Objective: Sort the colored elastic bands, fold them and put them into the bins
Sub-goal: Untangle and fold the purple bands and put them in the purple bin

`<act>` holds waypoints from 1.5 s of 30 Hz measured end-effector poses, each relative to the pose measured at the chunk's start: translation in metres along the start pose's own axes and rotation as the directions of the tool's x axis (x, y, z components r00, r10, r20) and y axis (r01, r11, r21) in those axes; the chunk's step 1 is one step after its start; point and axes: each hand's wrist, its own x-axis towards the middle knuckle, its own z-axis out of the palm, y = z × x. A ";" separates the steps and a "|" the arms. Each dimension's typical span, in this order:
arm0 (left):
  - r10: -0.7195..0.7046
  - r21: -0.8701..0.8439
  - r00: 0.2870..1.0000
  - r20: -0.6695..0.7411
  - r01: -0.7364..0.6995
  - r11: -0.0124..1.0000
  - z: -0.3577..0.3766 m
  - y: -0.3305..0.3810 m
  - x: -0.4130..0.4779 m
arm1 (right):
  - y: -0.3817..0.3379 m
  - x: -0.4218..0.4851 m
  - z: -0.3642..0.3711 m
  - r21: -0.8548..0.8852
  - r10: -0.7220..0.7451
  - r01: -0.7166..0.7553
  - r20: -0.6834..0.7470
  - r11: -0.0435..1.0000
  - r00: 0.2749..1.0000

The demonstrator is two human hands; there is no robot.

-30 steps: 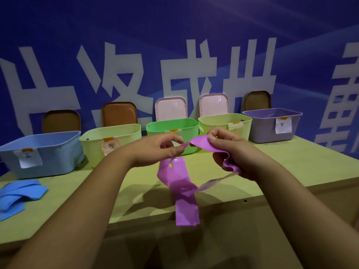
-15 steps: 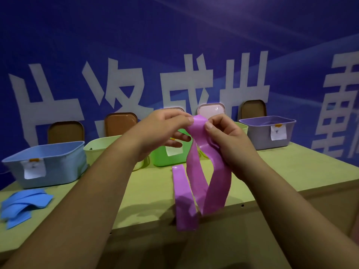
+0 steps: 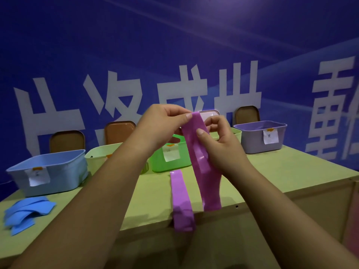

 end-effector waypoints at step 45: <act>0.082 0.060 0.994 0.067 -0.086 0.994 -0.018 0.018 0.009 | 0.010 -0.026 0.015 0.349 0.209 -0.347 0.377 0.870 0.902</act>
